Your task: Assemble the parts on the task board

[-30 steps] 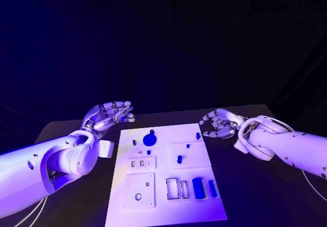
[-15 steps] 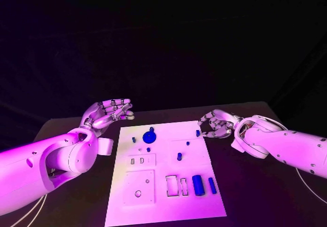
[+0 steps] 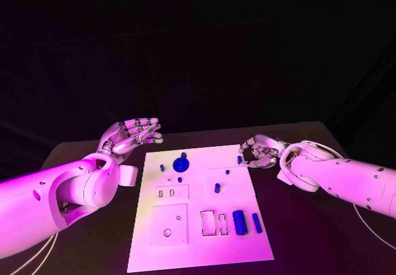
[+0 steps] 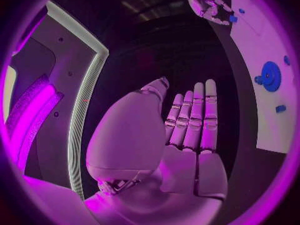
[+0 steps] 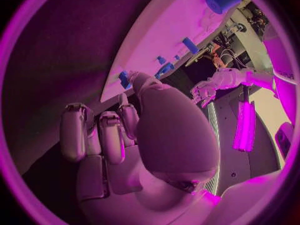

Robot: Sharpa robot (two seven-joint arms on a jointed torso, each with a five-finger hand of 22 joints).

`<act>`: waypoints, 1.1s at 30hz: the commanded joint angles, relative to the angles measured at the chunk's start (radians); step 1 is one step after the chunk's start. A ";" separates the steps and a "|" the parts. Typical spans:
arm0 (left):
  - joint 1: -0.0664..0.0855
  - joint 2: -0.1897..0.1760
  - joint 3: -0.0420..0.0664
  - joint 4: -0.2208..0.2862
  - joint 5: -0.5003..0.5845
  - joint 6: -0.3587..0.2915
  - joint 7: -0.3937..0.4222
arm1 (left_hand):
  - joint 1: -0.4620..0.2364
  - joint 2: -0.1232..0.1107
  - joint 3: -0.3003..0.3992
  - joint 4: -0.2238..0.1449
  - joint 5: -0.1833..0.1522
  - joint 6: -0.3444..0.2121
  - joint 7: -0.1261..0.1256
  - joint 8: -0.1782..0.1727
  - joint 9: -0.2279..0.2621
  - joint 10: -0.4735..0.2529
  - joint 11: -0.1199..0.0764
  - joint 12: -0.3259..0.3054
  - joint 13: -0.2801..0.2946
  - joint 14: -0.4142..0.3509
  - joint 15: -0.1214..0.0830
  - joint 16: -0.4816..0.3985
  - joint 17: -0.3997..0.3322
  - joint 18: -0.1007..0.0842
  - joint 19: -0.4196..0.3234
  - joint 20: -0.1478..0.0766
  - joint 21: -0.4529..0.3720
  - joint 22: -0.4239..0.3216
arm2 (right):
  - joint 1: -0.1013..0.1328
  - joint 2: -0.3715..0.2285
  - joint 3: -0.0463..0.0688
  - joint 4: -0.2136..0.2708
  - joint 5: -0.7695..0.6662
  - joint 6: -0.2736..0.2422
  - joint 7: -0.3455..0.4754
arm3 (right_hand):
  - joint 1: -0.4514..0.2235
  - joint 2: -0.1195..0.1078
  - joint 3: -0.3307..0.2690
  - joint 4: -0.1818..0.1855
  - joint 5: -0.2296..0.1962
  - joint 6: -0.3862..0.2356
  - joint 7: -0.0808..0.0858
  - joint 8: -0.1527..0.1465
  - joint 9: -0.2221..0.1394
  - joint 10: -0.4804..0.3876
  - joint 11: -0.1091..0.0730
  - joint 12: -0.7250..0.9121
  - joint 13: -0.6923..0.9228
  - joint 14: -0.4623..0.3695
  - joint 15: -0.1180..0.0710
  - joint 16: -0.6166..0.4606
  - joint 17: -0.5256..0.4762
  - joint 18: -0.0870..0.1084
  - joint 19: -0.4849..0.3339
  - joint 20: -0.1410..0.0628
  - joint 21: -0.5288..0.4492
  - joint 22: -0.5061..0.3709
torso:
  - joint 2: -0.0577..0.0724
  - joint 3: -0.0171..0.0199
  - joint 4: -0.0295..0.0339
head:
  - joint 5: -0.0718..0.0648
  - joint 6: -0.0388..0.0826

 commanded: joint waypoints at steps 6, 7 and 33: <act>0.001 0.003 0.001 0.000 0.002 0.020 0.010 | -0.002 -0.004 0.004 0.001 -0.005 -0.005 0.032 -0.004 0.001 -0.006 0.001 -0.006 0.000 -0.006 -0.002 -0.004 0.001 -0.002 -0.007 -0.001 0.005 0.002 | -0.009 0.022 -0.002 -0.016 -0.023 -0.012 -0.032 | 0.003 0.010 0.014 0.005 0.007 0.015 0.003 0.001 0.000 0.014 0.001 0.011 0.038 0.091 0.006 0.003 0.219 0.005 0.012 -0.002 0.005 0.109 | 0.000 0.0004 -0.0001 | 0.008 -0.004; 0.001 0.003 0.001 0.000 0.002 0.020 0.010 | -0.002 -0.004 0.004 0.001 -0.005 -0.005 0.032 -0.004 0.001 -0.006 0.001 -0.006 0.000 -0.006 -0.002 -0.004 0.001 -0.002 -0.007 -0.001 0.005 0.002 | -0.010 0.024 -0.002 -0.018 -0.023 -0.013 -0.033 | 0.004 0.013 0.020 0.005 0.008 0.020 0.002 0.003 0.000 0.016 0.000 0.013 0.040 0.091 0.006 0.003 0.218 0.005 0.013 -0.002 0.007 0.111 | 0.000 0.0006 -0.0001 | 0.010 -0.005; 0.001 0.004 0.001 -0.002 0.001 0.021 0.008 | -0.002 -0.004 0.005 0.000 -0.005 -0.005 0.032 -0.004 0.002 -0.005 0.001 -0.007 0.000 -0.009 -0.001 -0.007 0.004 -0.002 -0.013 0.000 0.007 0.003 | -0.021 0.049 -0.003 -0.036 -0.029 -0.002 -0.053 | -0.012 0.018 0.072 0.005 0.006 0.081 -0.013 0.028 0.005 0.039 -0.013 0.034 0.059 0.092 -0.005 0.004 0.223 0.000 0.028 -0.011 0.025 0.129 | -0.001 0.0000 -0.0015 | 0.012 -0.012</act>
